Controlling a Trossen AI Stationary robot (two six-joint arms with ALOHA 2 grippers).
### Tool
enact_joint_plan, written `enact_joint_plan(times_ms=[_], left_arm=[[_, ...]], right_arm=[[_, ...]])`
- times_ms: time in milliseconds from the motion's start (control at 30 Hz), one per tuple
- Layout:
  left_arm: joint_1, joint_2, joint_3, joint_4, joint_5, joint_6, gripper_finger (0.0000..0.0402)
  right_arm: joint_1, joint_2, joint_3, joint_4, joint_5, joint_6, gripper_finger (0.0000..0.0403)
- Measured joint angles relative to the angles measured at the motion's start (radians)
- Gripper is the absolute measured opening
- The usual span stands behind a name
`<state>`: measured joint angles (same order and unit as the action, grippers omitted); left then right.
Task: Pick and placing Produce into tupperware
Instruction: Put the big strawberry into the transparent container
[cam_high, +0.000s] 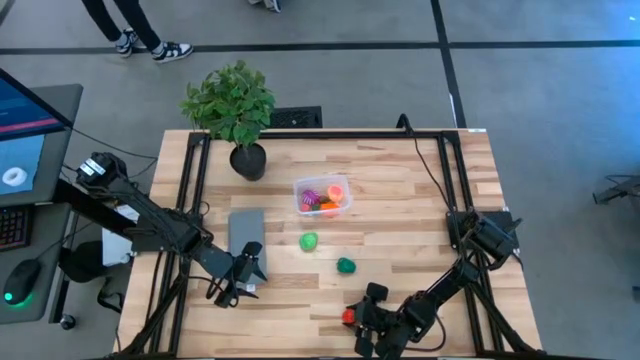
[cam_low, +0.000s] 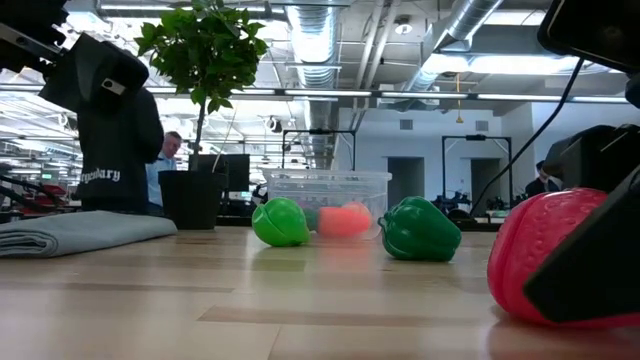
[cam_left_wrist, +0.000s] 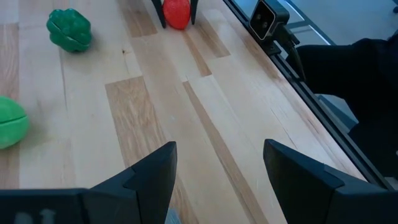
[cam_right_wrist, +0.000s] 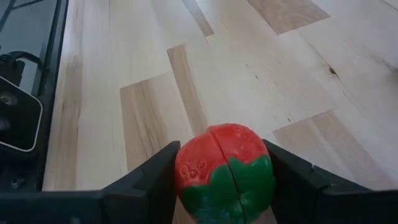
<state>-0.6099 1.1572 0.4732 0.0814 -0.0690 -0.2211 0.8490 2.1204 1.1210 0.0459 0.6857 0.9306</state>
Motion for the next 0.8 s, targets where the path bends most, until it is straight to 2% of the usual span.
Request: enact_joint_plan(times_ms=[800], left_arm=[[0.000, 0.000, 0.000, 0.000, -0.004, 0.004, 0.0231]], right_arm=[[0.002, -0.030, -0.002, -0.011, -0.022, -0.020, 0.0222]])
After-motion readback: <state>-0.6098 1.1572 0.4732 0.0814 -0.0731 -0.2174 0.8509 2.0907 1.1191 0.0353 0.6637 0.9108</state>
